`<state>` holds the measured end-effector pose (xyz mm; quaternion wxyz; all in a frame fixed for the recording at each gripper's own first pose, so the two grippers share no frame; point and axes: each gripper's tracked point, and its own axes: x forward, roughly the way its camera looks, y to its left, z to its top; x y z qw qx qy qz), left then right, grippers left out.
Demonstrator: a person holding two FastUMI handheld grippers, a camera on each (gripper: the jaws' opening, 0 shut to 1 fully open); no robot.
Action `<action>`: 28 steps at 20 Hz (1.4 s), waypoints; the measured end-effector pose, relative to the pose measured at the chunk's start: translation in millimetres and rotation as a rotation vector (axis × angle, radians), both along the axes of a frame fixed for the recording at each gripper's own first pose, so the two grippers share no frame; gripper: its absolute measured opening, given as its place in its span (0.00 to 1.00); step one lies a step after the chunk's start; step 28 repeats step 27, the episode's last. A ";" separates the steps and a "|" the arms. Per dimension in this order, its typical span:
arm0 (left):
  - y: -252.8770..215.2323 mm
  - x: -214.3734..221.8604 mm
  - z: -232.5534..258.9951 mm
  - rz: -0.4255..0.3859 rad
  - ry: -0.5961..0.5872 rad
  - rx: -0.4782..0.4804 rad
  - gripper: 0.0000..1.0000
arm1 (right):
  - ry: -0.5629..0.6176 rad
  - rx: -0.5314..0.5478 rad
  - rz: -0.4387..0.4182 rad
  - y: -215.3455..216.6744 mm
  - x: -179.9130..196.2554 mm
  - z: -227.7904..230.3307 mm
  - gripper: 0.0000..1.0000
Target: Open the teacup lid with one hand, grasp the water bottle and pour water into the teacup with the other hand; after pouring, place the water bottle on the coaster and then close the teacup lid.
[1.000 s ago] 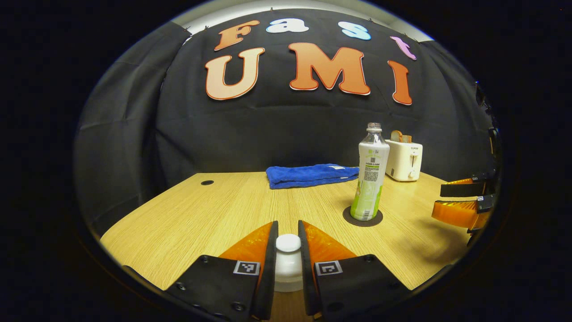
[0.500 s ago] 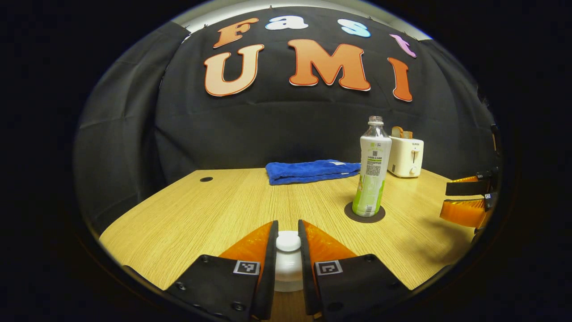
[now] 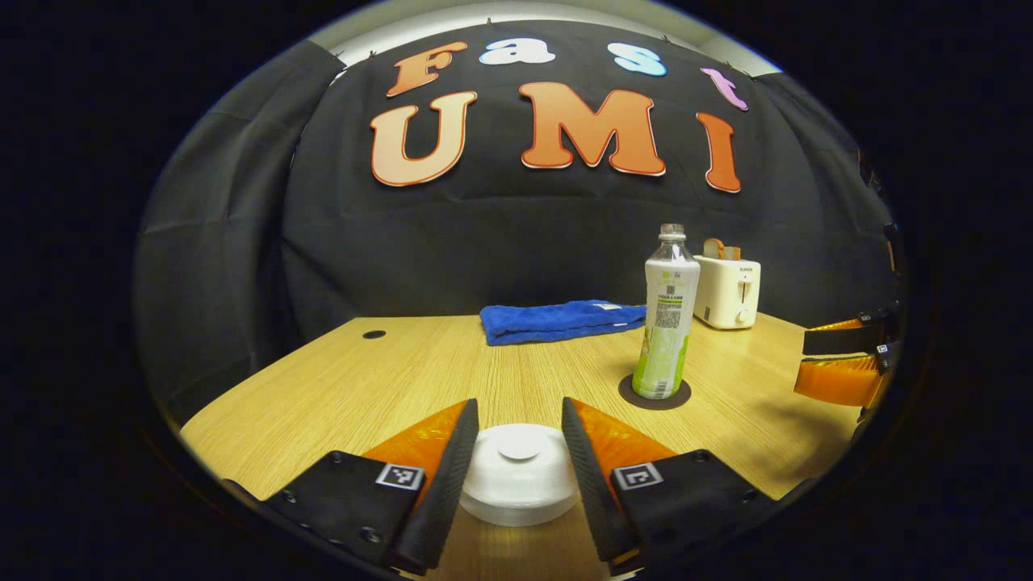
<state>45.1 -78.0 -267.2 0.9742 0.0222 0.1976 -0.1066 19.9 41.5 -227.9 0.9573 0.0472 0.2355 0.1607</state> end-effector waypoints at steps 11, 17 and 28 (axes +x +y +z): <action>-6.4 -24.5 87.2 0.006 -0.175 -0.055 0.86 | -0.093 0.038 -0.102 -24.7 -12.4 45.5 0.96; 4.8 -49.1 116.9 0.049 -0.200 -0.074 0.95 | -0.165 0.038 -0.141 -36.2 -30.1 76.6 0.96; 25.3 -61.4 181.5 0.129 -0.274 -0.081 0.95 | -0.239 0.011 -0.163 -48.6 -43.4 122.9 0.96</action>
